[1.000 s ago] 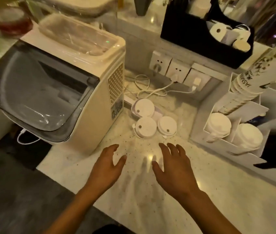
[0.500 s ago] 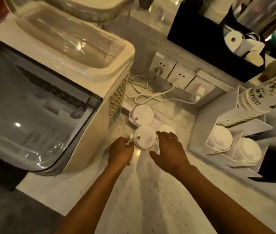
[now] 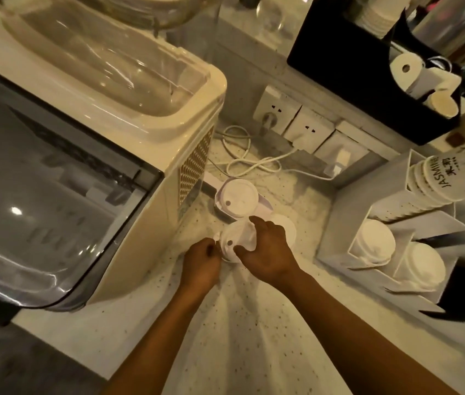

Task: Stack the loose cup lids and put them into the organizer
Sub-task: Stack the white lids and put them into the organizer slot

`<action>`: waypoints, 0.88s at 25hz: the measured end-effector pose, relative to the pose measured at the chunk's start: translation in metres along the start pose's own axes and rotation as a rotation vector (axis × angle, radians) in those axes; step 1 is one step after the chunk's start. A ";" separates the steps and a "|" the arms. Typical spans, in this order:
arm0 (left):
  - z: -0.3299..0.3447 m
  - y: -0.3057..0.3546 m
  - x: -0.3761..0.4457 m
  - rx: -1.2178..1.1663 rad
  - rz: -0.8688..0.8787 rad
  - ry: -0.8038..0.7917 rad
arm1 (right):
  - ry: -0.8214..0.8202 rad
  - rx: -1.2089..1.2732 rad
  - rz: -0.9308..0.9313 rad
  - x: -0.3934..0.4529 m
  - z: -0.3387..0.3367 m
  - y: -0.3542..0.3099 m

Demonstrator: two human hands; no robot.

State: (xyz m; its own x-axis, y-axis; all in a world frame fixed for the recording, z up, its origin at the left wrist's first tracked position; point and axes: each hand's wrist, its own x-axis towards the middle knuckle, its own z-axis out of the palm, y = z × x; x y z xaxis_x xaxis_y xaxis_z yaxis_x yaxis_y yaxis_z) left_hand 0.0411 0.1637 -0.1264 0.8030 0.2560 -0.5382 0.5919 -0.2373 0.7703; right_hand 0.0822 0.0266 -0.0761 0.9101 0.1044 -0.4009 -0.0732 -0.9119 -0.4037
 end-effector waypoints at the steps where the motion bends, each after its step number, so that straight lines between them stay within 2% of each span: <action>1: -0.003 0.001 -0.006 -0.020 0.012 0.006 | 0.006 0.073 0.041 -0.006 -0.004 0.003; 7: -0.027 0.009 -0.060 -0.361 -0.052 -0.123 | 0.000 0.455 0.149 -0.072 -0.032 0.021; 11: -0.031 0.019 -0.106 -0.494 -0.062 -0.280 | -0.043 0.731 0.174 -0.140 -0.038 0.034; 16: -0.003 0.030 -0.159 -0.409 0.012 -0.343 | -0.042 1.129 0.183 -0.204 -0.040 0.063; 22: 0.062 0.046 -0.221 -0.297 0.047 -0.392 | -0.021 1.284 0.225 -0.255 -0.050 0.122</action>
State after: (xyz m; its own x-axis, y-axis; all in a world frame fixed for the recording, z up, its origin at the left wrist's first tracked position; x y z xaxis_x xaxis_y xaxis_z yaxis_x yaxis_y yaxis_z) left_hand -0.1043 0.0380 0.0066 0.8277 -0.1335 -0.5450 0.5550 0.0520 0.8302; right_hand -0.1381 -0.1310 0.0180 0.8213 0.0165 -0.5703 -0.5681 0.1168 -0.8146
